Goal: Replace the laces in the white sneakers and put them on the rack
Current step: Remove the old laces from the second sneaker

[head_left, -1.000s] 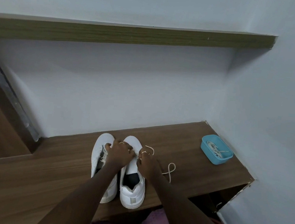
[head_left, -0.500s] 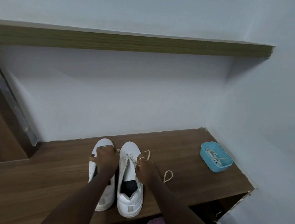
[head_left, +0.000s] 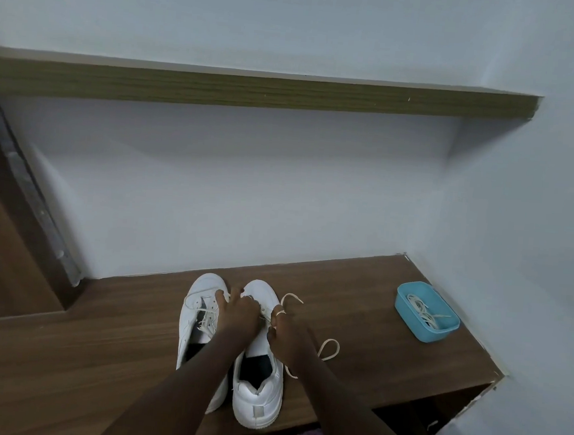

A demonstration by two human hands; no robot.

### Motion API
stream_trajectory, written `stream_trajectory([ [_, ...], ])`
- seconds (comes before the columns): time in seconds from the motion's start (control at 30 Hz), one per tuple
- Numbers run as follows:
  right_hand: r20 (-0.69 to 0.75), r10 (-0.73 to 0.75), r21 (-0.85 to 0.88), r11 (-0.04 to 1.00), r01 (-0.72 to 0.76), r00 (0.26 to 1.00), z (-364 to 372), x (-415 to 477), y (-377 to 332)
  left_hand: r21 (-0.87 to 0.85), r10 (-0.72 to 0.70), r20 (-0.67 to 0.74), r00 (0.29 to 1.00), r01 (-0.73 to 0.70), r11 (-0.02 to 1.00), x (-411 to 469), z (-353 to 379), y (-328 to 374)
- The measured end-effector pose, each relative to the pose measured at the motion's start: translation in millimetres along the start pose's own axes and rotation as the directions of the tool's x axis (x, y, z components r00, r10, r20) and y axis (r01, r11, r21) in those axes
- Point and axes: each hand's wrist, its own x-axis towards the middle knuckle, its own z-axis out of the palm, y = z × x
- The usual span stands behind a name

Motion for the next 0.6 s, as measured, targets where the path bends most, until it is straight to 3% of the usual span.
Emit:
stream_trajectory([
  [0.13, -0.001, -0.014, 0.003, 1.0, 0.014, 1.0, -1.0, -0.8, 1.5, 0.043, -0.015, -0.054, 0.998, 0.017, 0.999, -1.3, 2.0, 2.2],
  [0.27, -0.023, -0.002, 0.001, 1.0, 0.002, 1.0, -1.4, -1.3, 1.4, -0.141, -0.176, -0.116, 0.978, 0.159, 0.977, -4.6, -2.1, -7.9],
  [0.37, -0.017, 0.012, 0.022, 1.0, -0.011, 1.0, -0.3, -1.5, 1.2, -0.304, -0.402, -0.156, 0.902, 0.344, 0.888, -2.8, -8.9, -23.4],
  [0.47, -0.015, 0.029, 0.029, 0.999, -0.029, 0.999, -0.1, -2.3, -0.1, -0.487, -0.623, -0.129, 0.771, 0.499, 0.717, 0.8, -14.7, -42.7],
  [0.53, -0.02, 0.024, 0.009, 1.0, -0.024, 1.0, 0.0, -3.2, -1.3, -0.533, -0.675, -0.114, 0.728, 0.529, 0.66, 2.4, -15.6, -52.5],
  [0.6, -0.03, 0.022, -0.004, 1.0, -0.023, 0.999, -0.7, -4.4, -2.0, -0.506, -0.659, -0.123, 0.742, 0.524, 0.685, 0.9, -14.8, -52.7],
])
